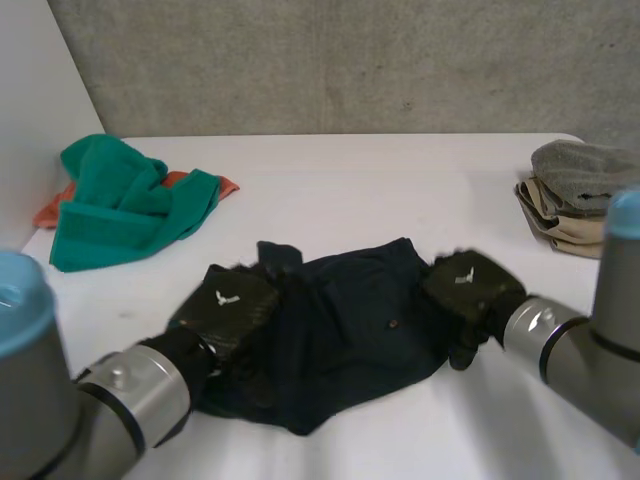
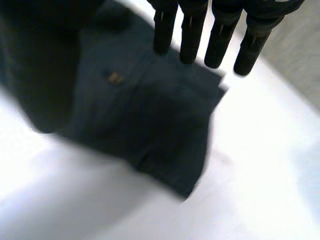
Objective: Fold the laundry.
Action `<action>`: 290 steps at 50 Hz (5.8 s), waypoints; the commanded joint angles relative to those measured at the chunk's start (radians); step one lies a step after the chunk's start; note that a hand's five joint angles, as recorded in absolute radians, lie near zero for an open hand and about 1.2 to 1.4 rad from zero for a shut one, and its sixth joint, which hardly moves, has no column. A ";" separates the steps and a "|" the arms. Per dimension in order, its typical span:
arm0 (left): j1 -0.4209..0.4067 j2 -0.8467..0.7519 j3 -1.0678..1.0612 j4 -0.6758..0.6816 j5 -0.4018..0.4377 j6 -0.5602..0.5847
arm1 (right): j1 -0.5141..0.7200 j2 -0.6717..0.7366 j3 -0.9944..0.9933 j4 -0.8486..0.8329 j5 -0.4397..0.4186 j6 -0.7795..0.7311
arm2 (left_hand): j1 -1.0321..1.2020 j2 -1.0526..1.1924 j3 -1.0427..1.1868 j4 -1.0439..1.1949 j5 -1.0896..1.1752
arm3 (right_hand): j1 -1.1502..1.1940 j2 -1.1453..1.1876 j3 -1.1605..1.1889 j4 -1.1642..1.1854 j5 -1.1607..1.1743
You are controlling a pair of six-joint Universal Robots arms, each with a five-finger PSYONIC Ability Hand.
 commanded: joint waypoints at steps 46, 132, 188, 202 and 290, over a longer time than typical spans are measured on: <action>0.141 -0.614 0.964 0.107 -0.167 0.287 | 0.103 0.666 -0.870 -0.587 0.205 -0.029 | 1.201 1.179 1.175 1.184 1.170 | 1.054 1.052 1.052 1.057 1.074; 0.166 -0.384 0.442 0.209 -0.075 0.408 | -0.061 0.166 -0.197 -0.081 0.123 0.046 | 1.201 1.179 1.175 1.184 1.170 | 1.054 1.052 1.052 1.057 1.074; 0.146 -0.407 0.255 0.535 -0.013 0.100 | -0.061 0.361 -0.145 -0.356 0.290 0.167 | -0.021 -0.043 -0.046 -0.038 -0.051 | 1.054 1.052 1.052 1.057 1.074; 0.199 -0.282 0.192 0.532 -0.026 0.035 | -0.225 0.240 -0.094 -0.395 0.350 -0.438 | -0.021 -0.043 -0.046 -0.038 -0.051 | 1.054 1.052 1.052 1.057 1.074; 0.017 -0.295 0.646 -0.089 0.265 -0.020 | 0.195 0.062 0.072 -0.440 0.232 -0.041 | -0.021 -0.043 -0.046 -0.038 -0.051 | -0.168 -0.170 -0.170 -0.165 -0.148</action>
